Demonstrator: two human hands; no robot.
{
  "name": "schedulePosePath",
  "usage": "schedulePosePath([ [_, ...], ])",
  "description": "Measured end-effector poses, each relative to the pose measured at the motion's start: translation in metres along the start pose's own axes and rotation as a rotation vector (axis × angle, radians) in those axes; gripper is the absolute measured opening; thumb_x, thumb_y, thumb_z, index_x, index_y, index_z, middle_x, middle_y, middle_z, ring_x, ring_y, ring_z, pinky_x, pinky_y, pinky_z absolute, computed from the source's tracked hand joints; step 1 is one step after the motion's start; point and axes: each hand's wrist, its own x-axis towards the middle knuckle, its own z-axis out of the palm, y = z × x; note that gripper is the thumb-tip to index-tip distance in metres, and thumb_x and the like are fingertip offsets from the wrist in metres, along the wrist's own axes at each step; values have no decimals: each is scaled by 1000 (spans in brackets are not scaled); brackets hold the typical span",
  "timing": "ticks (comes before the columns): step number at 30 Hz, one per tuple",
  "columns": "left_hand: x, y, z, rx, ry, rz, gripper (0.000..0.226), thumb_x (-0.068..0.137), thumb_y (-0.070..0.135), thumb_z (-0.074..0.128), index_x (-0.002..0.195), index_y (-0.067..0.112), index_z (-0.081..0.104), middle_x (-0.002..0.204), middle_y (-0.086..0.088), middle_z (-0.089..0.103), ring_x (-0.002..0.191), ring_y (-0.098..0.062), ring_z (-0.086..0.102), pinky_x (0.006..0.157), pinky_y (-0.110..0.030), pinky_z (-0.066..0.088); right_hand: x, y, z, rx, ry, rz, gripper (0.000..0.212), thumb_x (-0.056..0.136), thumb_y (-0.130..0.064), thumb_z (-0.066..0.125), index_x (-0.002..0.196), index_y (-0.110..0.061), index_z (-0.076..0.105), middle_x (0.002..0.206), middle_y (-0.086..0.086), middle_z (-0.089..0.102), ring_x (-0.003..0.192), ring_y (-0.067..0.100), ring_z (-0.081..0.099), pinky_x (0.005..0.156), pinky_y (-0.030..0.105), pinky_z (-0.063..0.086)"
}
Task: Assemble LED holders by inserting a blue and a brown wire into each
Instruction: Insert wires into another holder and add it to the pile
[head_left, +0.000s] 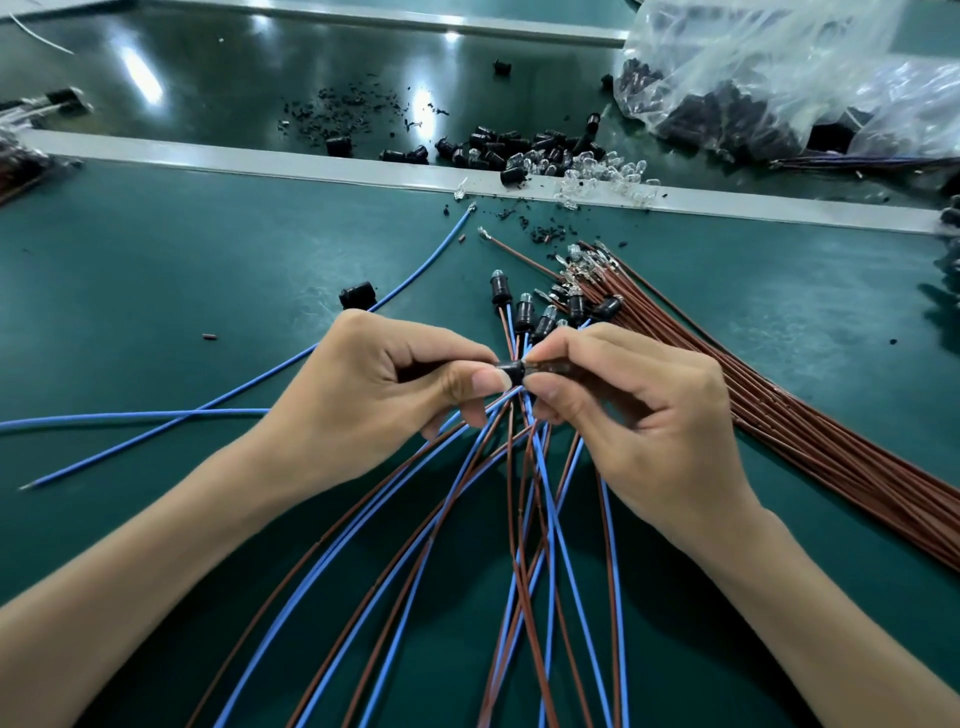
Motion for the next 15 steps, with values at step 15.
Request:
schedulePosePath([
  [15, 5, 3, -8, -61, -270, -239, 36, 77, 46, 58, 69, 13, 67, 47, 4, 49, 45, -6, 33, 43, -11, 26, 0, -5, 1, 112, -133, 43, 16, 78, -8, 74, 92, -1, 72, 75, 3, 72, 62, 5, 69, 58, 22, 57],
])
